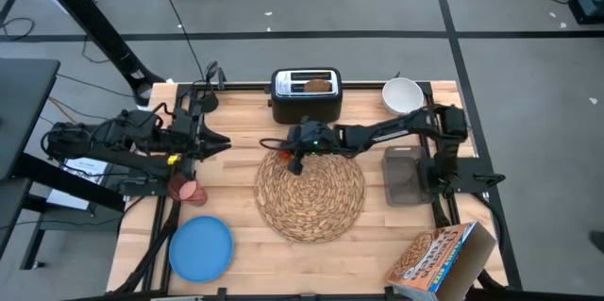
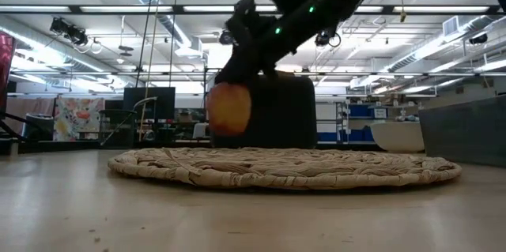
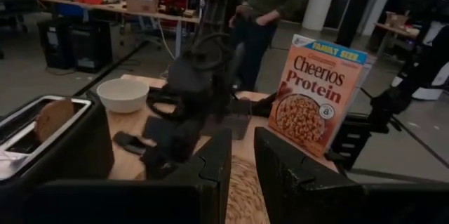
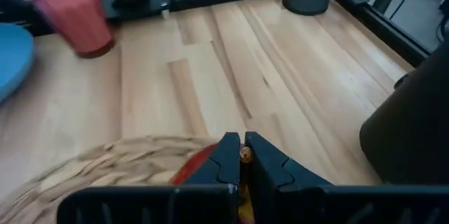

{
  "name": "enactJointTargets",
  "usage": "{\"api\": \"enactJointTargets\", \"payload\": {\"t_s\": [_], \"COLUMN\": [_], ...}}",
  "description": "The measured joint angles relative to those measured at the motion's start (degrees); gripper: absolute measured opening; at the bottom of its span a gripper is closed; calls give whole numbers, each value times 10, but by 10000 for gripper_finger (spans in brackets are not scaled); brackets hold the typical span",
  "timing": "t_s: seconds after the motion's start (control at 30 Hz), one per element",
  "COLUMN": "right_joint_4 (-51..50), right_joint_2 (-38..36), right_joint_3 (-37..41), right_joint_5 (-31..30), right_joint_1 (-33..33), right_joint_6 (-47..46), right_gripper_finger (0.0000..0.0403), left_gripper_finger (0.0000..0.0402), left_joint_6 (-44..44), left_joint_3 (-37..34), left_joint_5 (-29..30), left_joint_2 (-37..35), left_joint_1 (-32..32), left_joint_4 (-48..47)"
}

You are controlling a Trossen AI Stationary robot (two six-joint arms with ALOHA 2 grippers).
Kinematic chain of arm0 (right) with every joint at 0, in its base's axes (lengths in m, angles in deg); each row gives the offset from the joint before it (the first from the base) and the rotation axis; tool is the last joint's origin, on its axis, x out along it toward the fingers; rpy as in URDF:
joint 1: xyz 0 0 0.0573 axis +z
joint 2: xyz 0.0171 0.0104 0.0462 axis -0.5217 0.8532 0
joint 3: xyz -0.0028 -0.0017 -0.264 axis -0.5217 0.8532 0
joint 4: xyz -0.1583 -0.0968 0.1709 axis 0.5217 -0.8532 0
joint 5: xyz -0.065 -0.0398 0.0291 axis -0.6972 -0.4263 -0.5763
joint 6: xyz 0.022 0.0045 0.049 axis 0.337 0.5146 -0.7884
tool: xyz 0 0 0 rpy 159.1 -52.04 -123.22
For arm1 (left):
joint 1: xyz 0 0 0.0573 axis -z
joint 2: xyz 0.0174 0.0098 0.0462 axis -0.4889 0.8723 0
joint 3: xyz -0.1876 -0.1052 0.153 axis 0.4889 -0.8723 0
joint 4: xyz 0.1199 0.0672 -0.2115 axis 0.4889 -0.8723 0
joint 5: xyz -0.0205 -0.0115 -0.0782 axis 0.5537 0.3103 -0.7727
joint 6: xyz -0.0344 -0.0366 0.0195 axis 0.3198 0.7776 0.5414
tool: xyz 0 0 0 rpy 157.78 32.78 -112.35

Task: Arrange a breakfast setting
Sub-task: Put the red apple on top of the brown table mat

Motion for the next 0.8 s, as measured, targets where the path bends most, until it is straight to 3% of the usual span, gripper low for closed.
{"api": "enactJointTargets", "payload": {"t_s": [0.37, 0.6, 0.8], "right_joint_4": [43, 31, 33], "right_joint_2": [47, 36, 36], "right_joint_3": [-1, -1, 0], "right_joint_5": [-2, -2, -2], "right_joint_1": [-10, -10, -9], "right_joint_6": [2, 6, -4], "right_gripper_finger": [14, 57, 66], "left_gripper_finger": [71, 71, 71], "left_joint_6": [4, 12, 12], "left_joint_3": [0, 0, 0], "left_joint_5": [0, 0, 0], "left_joint_2": [1, 0, 0], "left_joint_1": [0, 0, 0], "left_joint_4": [-15, -25, -29]}}
